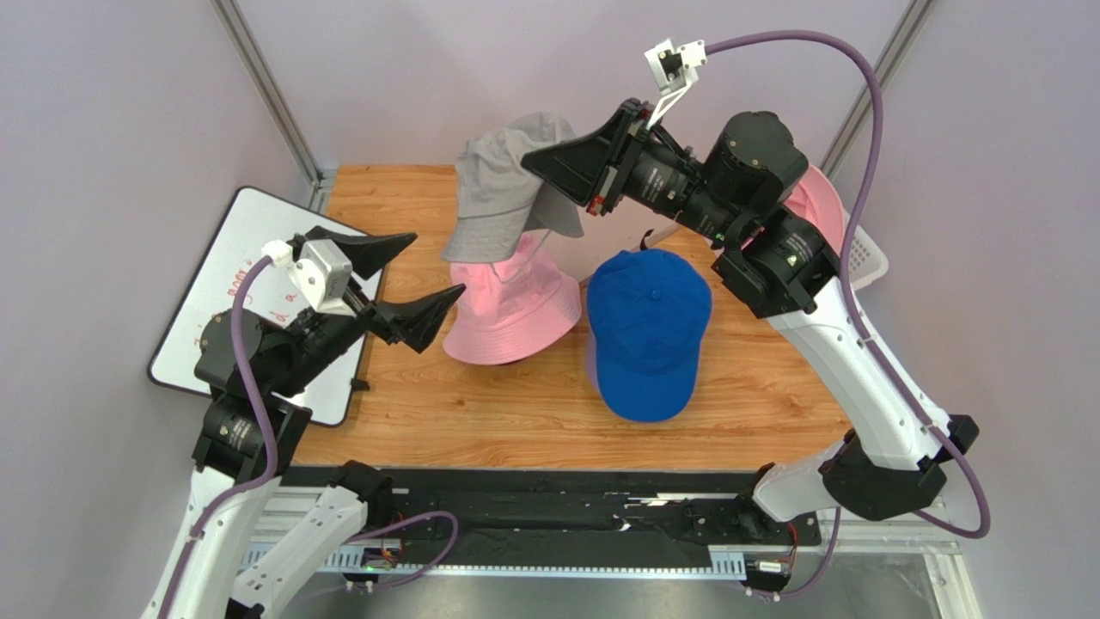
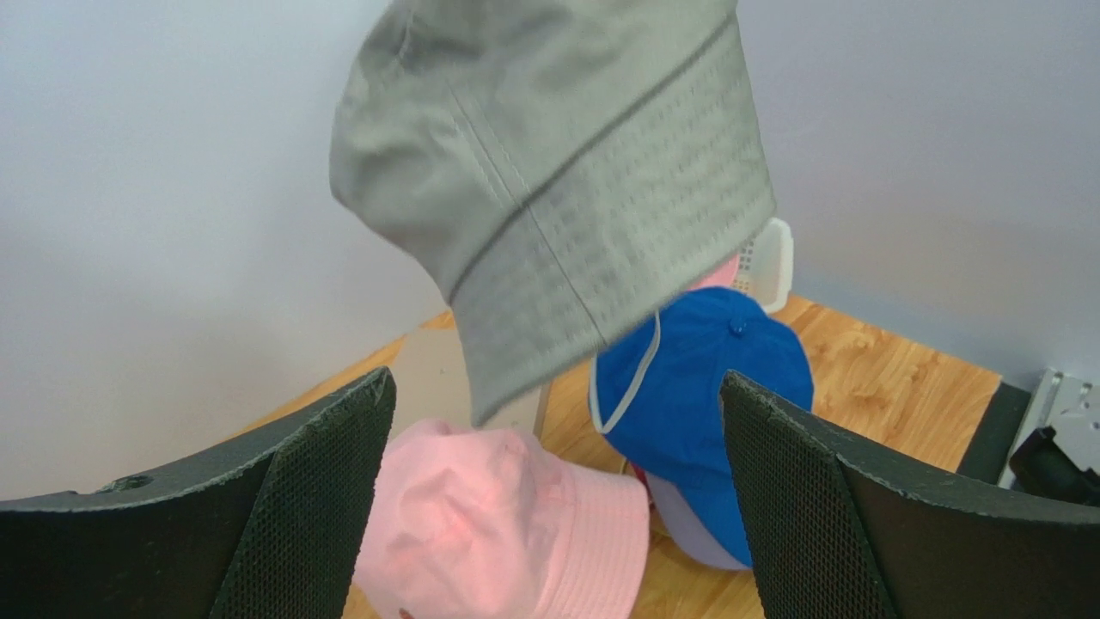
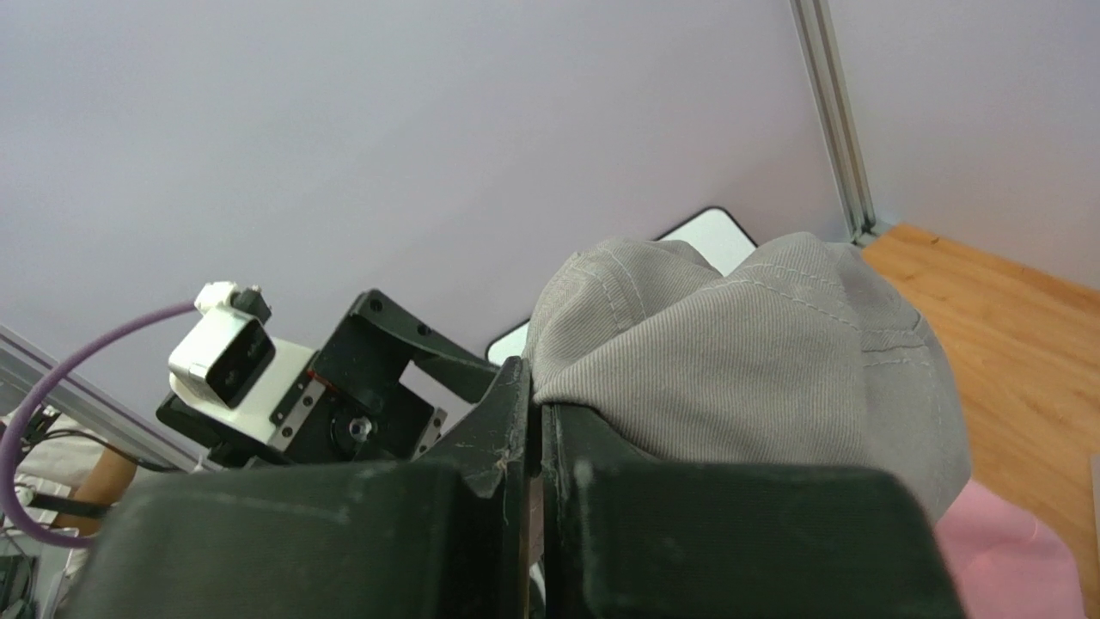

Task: Stack the hats
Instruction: Stack the hat on the hat.

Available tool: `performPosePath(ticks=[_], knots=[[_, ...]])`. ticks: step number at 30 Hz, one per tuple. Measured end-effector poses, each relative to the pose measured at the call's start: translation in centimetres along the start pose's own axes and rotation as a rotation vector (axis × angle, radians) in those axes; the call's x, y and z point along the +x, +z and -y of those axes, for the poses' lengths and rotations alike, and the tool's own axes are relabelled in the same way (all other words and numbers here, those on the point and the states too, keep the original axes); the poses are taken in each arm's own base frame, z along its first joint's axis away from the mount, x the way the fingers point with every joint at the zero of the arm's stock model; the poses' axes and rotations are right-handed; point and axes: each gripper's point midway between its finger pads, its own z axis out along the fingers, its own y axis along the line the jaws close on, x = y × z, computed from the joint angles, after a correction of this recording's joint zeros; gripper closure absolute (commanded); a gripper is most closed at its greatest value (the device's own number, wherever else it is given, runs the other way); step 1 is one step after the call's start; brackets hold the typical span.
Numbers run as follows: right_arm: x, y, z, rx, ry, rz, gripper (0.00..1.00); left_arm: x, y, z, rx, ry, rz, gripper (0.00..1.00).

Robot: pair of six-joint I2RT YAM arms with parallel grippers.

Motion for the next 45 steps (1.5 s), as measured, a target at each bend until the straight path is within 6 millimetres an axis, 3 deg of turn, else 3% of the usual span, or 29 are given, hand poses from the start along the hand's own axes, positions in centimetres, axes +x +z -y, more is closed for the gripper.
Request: performPosePath(ticks=[4, 11, 15, 18, 24, 25, 28, 33, 36, 40, 42, 45], knots=[[0.7, -1.0, -0.3, 0.000, 0.025, -0.027, 1.00, -0.2, 1.2, 0.4, 0.042, -0.008, 0.014, 0.05], [-1.0, -3.3, -3.0, -0.061, 0.041, 0.007, 1.00, 0.9, 2.7, 1.6, 0.117, -0.037, -0.014, 0.09], [-1.0, -3.5, -3.7, -0.091, 0.059, -0.001, 1.00, 1.0, 2.9, 1.6, 0.117, -0.038, -0.014, 0.10], [-0.6, -3.2, -3.8, -0.105, 0.081, -0.022, 1.00, 0.6, 3.0, 1.7, 0.123, -0.034, -0.003, 0.18], [-0.2, -3.0, -3.6, -0.103, 0.095, -0.030, 1.00, 1.0, 3.9, 1.9, 0.141, -0.043, -0.021, 0.55], [-0.2, -3.0, -3.6, -0.102, 0.096, -0.031, 1.00, 1.2, 4.0, 1.9, 0.142, -0.041, -0.029, 0.71], [0.3, -3.0, -3.2, -0.093, 0.099, -0.037, 1.00, 1.6, 4.1, 1.9, 0.144, -0.036, -0.043, 0.98], [2.1, -2.8, -1.5, -0.046, 0.115, -0.061, 1.00, 1.3, 3.5, 2.0, 0.138, -0.021, -0.031, 1.00], [4.0, -2.5, 0.6, 0.015, 0.124, -0.085, 0.88, 1.0, 2.9, 1.8, 0.116, -0.016, -0.019, 1.00], [6.4, -2.9, 5.2, 0.174, 0.095, -0.101, 0.30, 1.9, 3.3, 0.7, 0.057, -0.042, -0.091, 1.00], [6.7, -3.6, 7.5, 0.268, 0.051, -0.088, 0.20, 2.6, 4.1, 0.3, 0.046, -0.065, -0.150, 1.00], [6.1, -5.3, 9.7, 0.378, -0.032, -0.054, 0.19, 3.3, 6.0, -0.3, 0.037, -0.119, -0.239, 1.00]])
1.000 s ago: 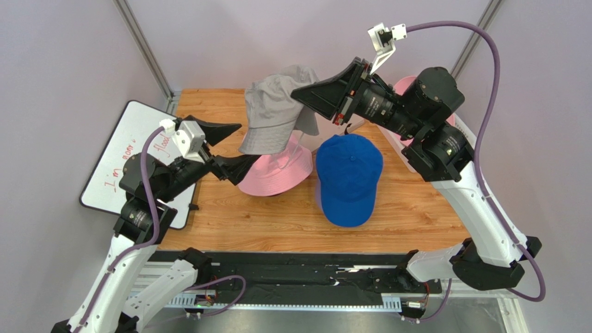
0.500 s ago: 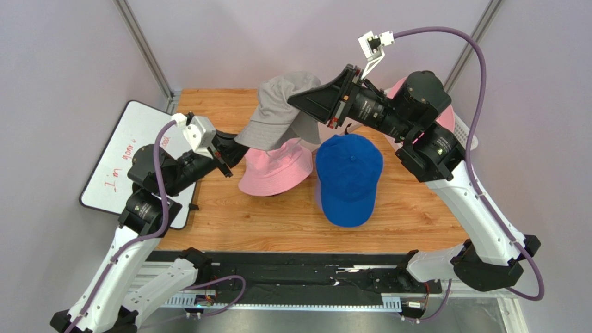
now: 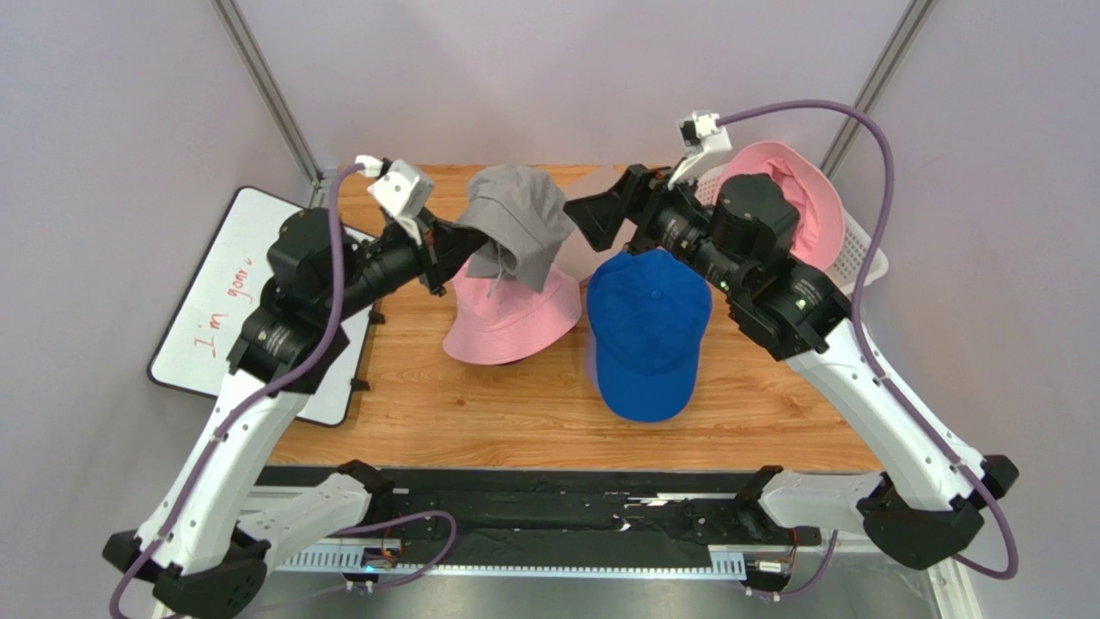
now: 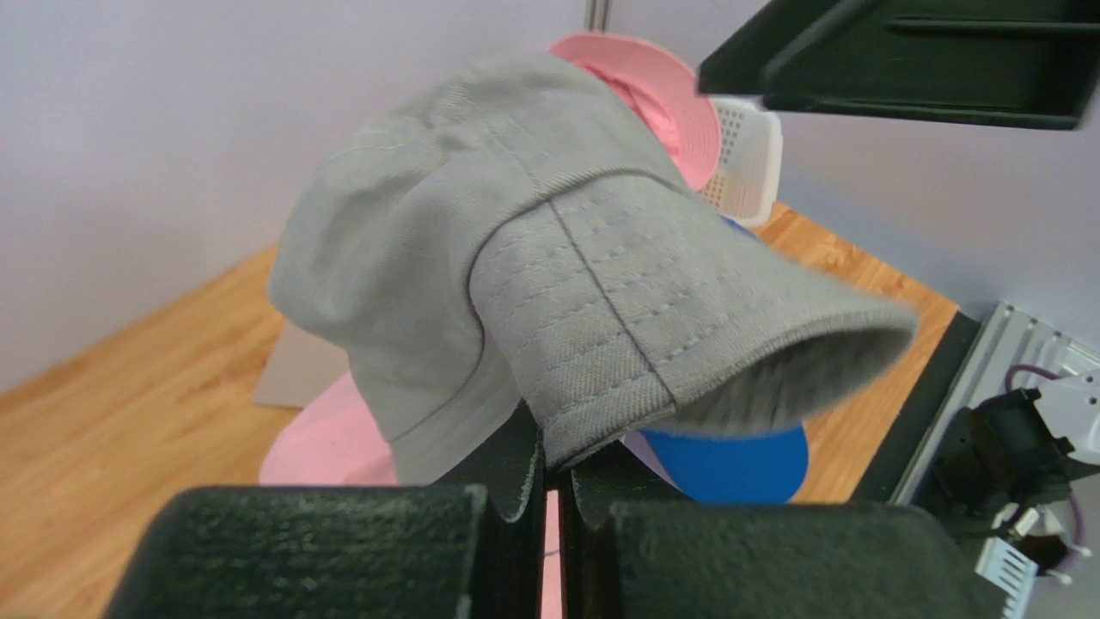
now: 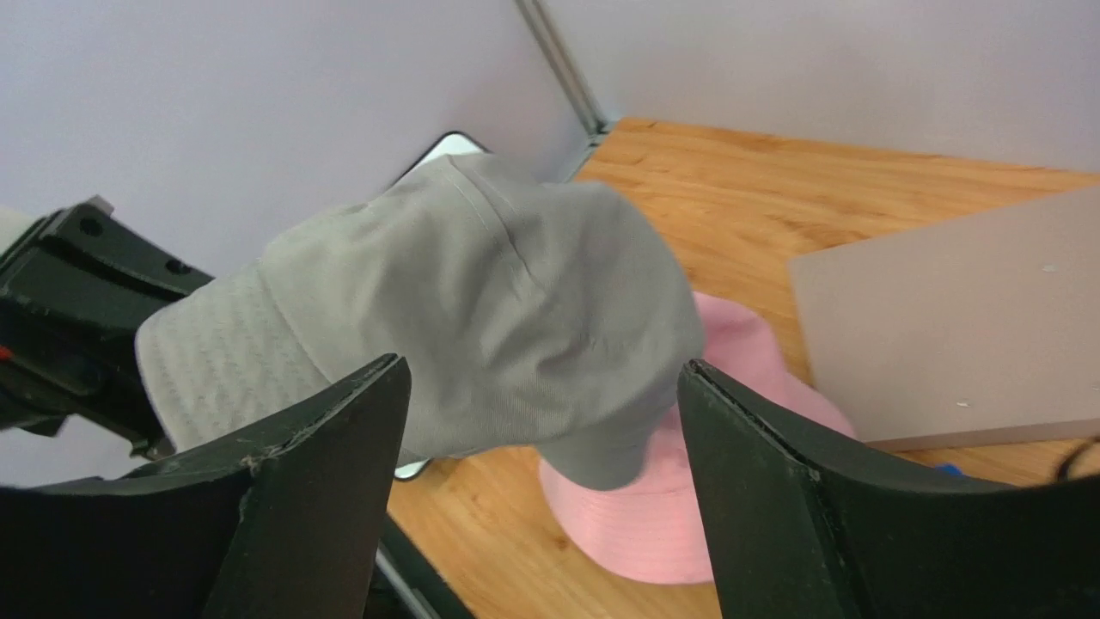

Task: Stack the hats
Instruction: Stack the hat on the hat.

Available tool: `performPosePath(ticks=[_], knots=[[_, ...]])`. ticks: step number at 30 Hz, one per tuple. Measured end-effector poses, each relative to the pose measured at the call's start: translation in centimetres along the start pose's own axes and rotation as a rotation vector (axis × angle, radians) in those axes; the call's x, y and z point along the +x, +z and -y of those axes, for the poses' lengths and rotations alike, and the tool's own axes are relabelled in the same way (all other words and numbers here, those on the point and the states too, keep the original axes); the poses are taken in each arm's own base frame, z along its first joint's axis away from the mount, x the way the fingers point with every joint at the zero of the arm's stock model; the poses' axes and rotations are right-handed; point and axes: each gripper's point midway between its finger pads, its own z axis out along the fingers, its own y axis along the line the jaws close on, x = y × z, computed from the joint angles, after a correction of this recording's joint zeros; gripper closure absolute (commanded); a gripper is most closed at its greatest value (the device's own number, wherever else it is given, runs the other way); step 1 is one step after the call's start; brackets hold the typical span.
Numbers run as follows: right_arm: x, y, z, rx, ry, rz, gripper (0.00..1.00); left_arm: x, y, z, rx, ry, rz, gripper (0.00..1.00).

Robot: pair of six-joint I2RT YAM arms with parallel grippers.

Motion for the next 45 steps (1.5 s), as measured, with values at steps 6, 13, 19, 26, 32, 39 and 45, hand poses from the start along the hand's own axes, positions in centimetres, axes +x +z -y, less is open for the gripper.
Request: performPosePath(ticks=[6, 13, 19, 26, 32, 39, 45], knots=[[0.8, -4.0, 1.6, 0.036, -0.099, 0.050, 0.21, 1.6, 1.5, -1.0, -0.039, -0.082, -0.127, 1.00], [4.5, -4.5, 0.2, -0.002, -0.105, 0.001, 0.24, 0.2, 1.4, -1.8, -0.097, -0.093, -0.137, 1.00], [7.5, -2.6, -3.9, -0.020, -0.159, -0.057, 0.25, 0.7, 1.8, -2.4, -0.117, -0.102, -0.154, 1.00], [5.3, -2.5, -7.9, 0.023, -0.220, 0.032, 0.25, 0.7, 2.0, -2.9, -0.147, -0.103, -0.155, 1.00], [3.5, -0.8, -8.7, 0.147, -0.263, 0.098, 0.25, 0.6, 2.2, -3.1, -0.161, -0.100, -0.155, 1.00], [5.2, 2.2, -8.4, 0.291, -0.370, 0.083, 0.25, 0.9, 2.5, -3.4, -0.178, -0.101, -0.163, 1.00], [6.0, 3.2, -6.8, 0.451, -0.491, 0.074, 0.43, 1.0, 2.5, -3.8, -0.199, -0.099, -0.164, 1.00]])
